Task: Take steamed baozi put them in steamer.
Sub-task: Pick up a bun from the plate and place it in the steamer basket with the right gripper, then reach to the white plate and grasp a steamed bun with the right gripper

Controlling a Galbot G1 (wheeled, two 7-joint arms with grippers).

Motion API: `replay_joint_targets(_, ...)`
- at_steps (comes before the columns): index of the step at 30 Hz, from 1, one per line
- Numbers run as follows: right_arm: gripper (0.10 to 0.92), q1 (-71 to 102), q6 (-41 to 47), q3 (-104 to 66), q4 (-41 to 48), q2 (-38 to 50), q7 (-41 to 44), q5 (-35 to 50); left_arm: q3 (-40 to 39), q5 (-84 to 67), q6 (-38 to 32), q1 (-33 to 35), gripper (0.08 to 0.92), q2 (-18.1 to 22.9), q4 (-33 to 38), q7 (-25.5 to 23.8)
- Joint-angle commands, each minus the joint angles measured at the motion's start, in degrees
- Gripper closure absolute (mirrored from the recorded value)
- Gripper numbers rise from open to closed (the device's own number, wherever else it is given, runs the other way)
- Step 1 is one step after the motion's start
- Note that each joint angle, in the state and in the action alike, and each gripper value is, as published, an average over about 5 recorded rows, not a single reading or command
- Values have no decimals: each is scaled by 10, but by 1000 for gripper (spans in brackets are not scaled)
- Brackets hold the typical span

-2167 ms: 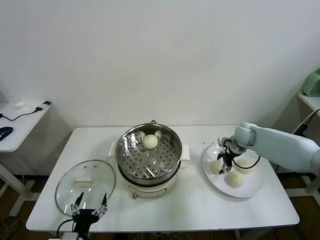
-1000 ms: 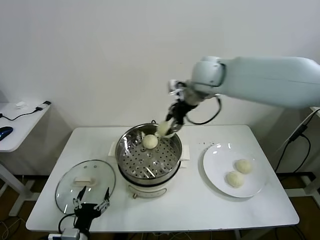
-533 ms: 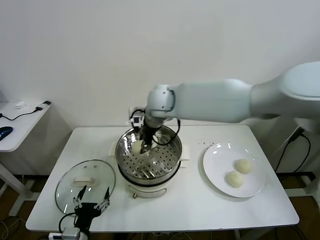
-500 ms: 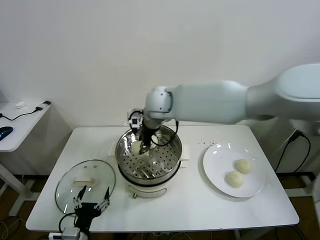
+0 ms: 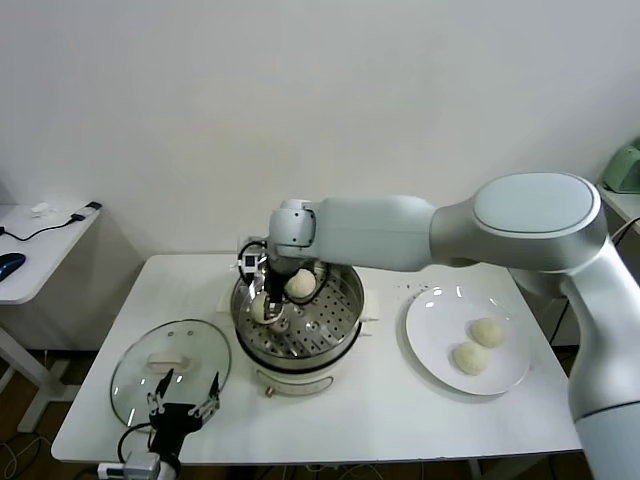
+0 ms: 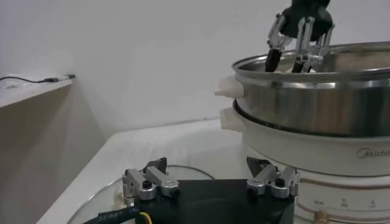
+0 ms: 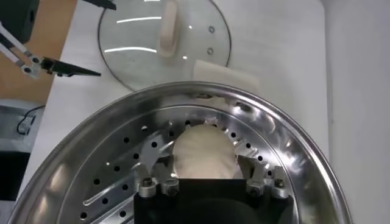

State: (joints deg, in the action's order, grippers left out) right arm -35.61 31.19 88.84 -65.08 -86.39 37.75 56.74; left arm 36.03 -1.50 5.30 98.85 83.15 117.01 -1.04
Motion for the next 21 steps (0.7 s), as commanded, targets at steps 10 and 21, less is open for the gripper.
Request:
replay_joint_targets(10,202,-266,-179,132,-116,265,232,-47,1,0,2,12,177,0,17,0)
replay_joint_targets(21,203,-229,-184,270,-228,493,205,-243,14,-6,4,12,177,-1,21,1)
